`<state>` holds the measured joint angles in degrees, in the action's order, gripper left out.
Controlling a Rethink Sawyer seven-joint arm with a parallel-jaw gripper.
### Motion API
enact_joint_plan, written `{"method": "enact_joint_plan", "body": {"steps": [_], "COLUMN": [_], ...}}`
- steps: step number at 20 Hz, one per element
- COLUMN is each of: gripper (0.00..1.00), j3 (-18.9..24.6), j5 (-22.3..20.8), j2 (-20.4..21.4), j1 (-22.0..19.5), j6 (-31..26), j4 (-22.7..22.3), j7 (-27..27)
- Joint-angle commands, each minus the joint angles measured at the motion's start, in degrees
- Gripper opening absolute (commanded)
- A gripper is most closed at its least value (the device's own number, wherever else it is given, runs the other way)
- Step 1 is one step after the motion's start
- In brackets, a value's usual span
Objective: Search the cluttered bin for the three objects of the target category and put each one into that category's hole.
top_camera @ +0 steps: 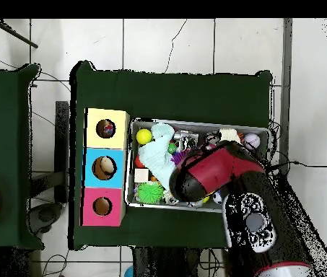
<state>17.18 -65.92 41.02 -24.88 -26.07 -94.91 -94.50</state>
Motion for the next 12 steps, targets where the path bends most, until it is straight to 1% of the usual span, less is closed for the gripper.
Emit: {"method": "enact_joint_plan", "body": {"steps": [1, 3, 5, 6, 9, 12], "gripper": [0.00, 0.00, 0.00, 0.00, 0.00, 0.00], "j3": [-10.85, -10.87, -8.16, -6.22, 1.32, 7.02], "j5": [-10.17, -9.35, -6.13, -4.47, 1.10, 4.24], "j2": [-6.85, -7.69, -7.60, -7.28, -6.05, -5.60], "j1": [5.55, 4.86, 1.42, -0.74, -8.57, -14.32], "j6": [7.75, 8.10, 8.40, 8.04, 4.98, 1.90], "j4": [5.00, 5.79, 5.48, 5.13, 3.80, 3.58], "j7": [-19.58, -17.14, -10.54, -6.32, 7.19, 16.58]}}
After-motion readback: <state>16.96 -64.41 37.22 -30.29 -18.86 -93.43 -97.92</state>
